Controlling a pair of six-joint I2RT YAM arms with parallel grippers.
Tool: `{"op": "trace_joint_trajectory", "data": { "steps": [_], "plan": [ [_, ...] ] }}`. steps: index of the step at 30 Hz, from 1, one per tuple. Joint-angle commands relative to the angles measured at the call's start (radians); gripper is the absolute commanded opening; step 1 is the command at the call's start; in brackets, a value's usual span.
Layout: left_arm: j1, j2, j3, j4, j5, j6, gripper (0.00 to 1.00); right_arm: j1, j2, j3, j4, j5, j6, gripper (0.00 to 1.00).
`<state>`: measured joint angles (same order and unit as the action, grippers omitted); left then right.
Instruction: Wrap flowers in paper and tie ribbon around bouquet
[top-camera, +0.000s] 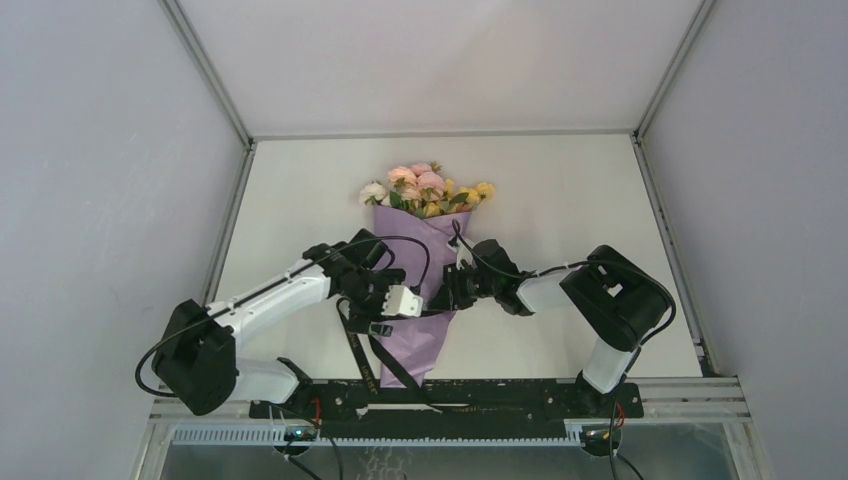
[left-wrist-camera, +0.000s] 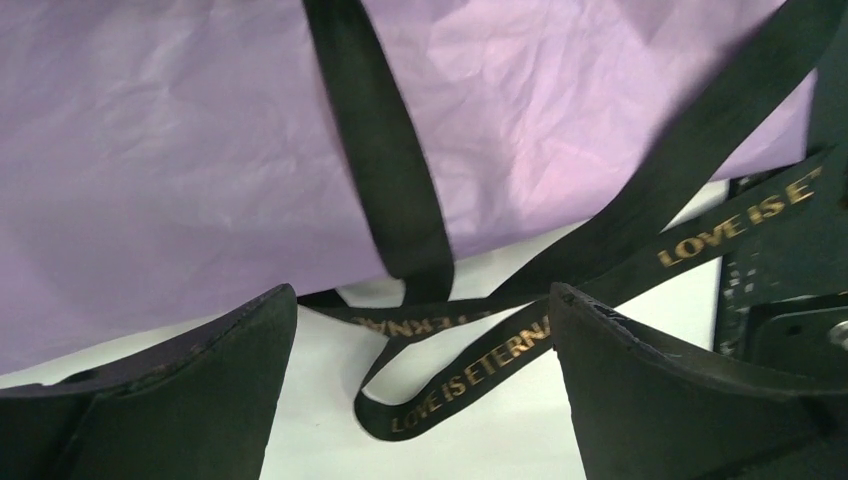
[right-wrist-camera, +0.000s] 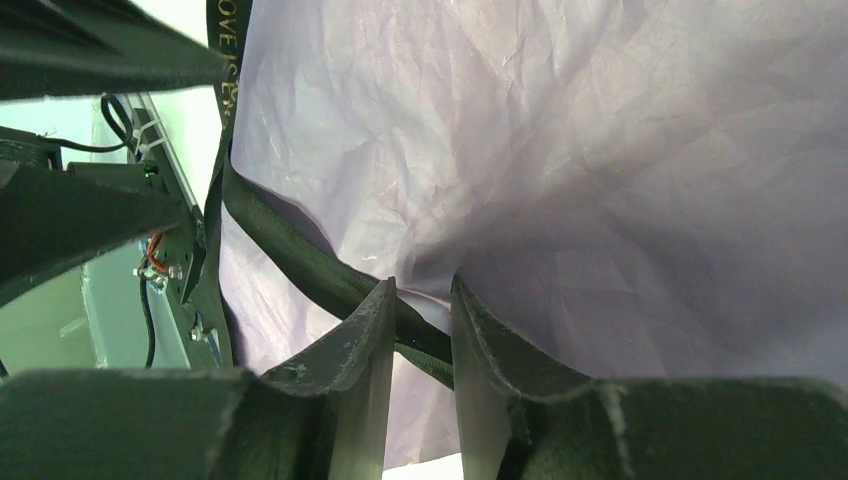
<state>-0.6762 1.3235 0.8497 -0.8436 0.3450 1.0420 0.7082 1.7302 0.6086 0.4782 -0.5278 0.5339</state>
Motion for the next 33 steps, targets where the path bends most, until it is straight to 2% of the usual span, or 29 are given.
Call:
{"op": "trace_joint_trajectory", "data": {
  "steps": [1,10,12,15,21,23,25,27,33],
  "plan": [
    [0.050,-0.024,-0.020,0.042,0.032,0.206,1.00,-0.003,-0.016,-0.003,0.045,-0.016,0.011,0.34],
    [0.061,0.105,0.004,-0.104,0.052,0.288,0.97,-0.005,-0.022,-0.003,0.034,-0.017,0.009,0.34],
    [0.060,0.111,-0.004,-0.079,0.060,0.271,0.95,-0.006,-0.022,-0.003,0.033,-0.017,0.009,0.33],
    [0.061,0.131,-0.011,0.015,0.032,0.195,0.87,-0.006,-0.020,-0.003,0.034,-0.021,0.011,0.32],
    [0.057,0.171,-0.015,0.052,0.007,0.158,0.60,-0.008,-0.020,-0.003,0.027,-0.020,0.009,0.31],
    [0.056,0.165,-0.030,0.082,-0.002,0.140,0.45,-0.009,-0.019,-0.003,0.029,-0.023,0.010,0.31],
    [0.055,0.158,-0.037,0.098,-0.010,0.121,0.21,-0.010,-0.017,-0.003,0.030,-0.026,0.010,0.30],
    [0.056,0.138,-0.029,0.098,-0.021,0.099,0.02,-0.012,-0.015,-0.003,0.026,-0.027,0.009,0.30],
    [0.057,0.016,0.059,0.129,-0.066,-0.056,0.00,-0.013,-0.021,-0.003,0.007,-0.042,0.000,0.29]
  ]
}}
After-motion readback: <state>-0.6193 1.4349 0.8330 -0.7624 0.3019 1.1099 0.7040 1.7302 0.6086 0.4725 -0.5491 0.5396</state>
